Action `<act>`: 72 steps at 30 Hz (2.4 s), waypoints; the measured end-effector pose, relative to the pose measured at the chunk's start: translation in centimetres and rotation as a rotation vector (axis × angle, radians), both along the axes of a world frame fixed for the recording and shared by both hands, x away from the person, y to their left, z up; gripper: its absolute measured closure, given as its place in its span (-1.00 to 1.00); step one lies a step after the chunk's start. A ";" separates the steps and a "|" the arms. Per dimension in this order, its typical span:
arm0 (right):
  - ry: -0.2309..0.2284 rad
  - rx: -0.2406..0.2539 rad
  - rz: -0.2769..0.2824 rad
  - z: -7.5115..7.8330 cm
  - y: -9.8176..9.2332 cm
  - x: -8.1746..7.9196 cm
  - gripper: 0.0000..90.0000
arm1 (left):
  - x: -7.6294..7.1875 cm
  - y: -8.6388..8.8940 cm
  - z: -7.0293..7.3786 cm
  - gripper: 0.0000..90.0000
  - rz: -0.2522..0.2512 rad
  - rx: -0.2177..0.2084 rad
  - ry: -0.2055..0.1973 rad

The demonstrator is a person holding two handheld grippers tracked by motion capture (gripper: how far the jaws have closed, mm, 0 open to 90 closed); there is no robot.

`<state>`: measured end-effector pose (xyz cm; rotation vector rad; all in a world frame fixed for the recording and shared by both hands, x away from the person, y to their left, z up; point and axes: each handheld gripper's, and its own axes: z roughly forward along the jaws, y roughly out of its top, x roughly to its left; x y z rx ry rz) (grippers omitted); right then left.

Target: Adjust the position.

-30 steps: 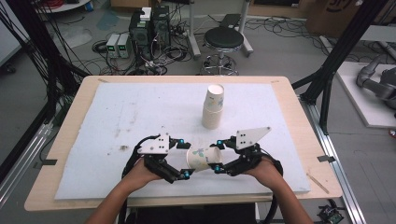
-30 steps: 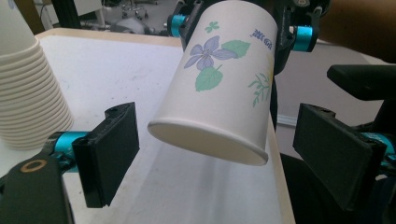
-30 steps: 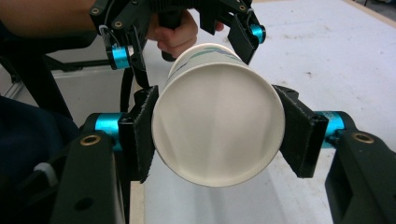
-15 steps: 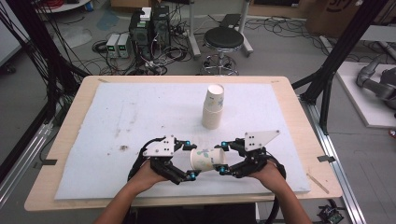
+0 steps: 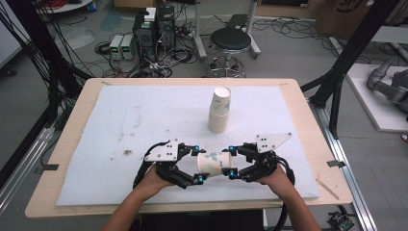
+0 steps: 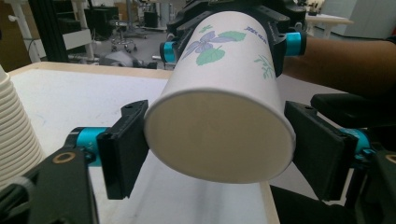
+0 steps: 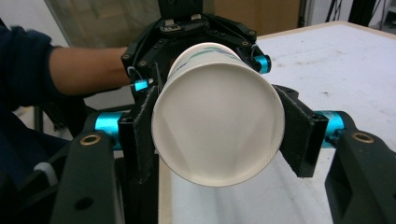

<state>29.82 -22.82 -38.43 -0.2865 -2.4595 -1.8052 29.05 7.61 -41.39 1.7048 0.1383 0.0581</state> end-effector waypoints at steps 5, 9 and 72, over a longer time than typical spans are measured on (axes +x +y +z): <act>0.009 -0.011 0.001 -0.3 -0.1 0.0 -0.16 | 0.0 0.1 0.3 -0.32 -0.002 0.028 -0.004; 0.012 -0.033 0.004 -0.3 0.0 0.1 -0.16 | 0.0 0.3 0.7 -0.24 -0.006 0.048 -0.006; -0.282 -0.562 -0.021 2.5 6.4 0.1 -0.56 | 1.7 -2.5 7.6 -0.15 -0.015 0.807 0.004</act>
